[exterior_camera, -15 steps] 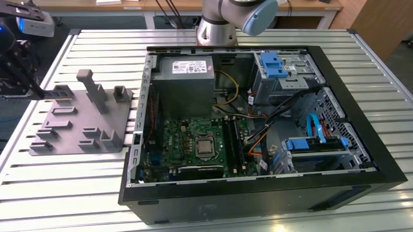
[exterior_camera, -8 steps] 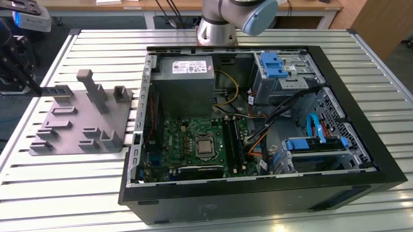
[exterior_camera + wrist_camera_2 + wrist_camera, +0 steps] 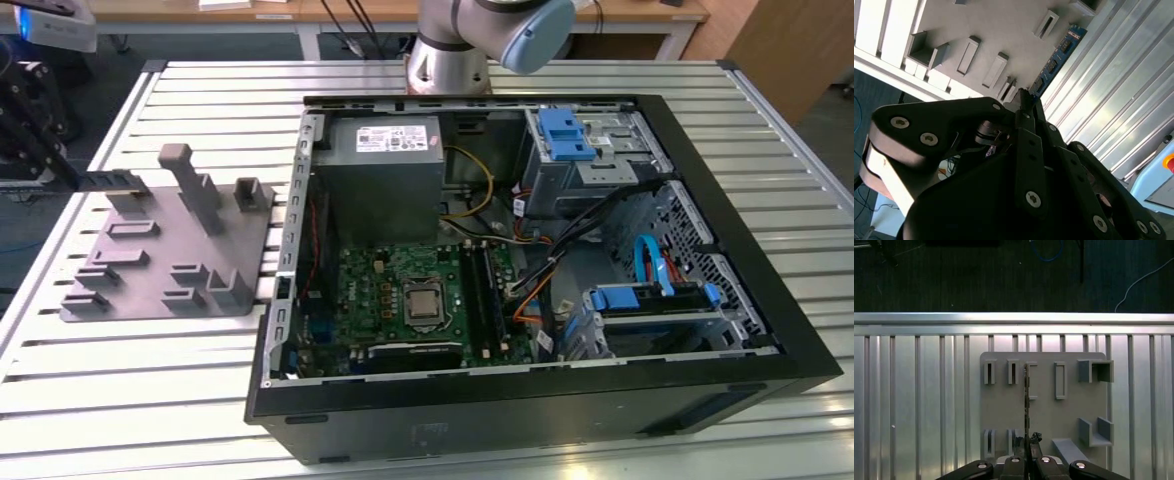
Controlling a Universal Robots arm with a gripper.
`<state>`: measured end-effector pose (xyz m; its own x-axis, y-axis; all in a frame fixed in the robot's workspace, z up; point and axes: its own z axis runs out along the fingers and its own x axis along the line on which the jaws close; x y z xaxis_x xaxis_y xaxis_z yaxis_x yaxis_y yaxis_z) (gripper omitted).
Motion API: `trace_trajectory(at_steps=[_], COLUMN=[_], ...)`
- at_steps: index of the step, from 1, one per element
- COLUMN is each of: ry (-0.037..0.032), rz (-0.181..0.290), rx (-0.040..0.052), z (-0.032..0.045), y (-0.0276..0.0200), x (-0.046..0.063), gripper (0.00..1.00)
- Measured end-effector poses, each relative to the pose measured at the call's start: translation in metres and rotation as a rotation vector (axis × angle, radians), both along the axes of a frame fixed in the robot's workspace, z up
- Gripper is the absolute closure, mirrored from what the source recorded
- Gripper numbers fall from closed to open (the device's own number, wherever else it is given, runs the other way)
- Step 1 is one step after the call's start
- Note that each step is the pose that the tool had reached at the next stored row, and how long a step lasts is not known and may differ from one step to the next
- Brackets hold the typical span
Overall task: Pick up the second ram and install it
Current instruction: 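Pick up the second ram and move it above second insertion slot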
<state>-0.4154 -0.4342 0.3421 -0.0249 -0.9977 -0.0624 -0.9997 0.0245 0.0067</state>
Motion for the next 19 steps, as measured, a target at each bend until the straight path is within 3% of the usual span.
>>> trace_trajectory(at_steps=[19], ry=[-0.0001], rz=[0.000], rx=[0.0009], z=[0.0248], y=[0.0000], x=[0.000], gripper=[0.86])
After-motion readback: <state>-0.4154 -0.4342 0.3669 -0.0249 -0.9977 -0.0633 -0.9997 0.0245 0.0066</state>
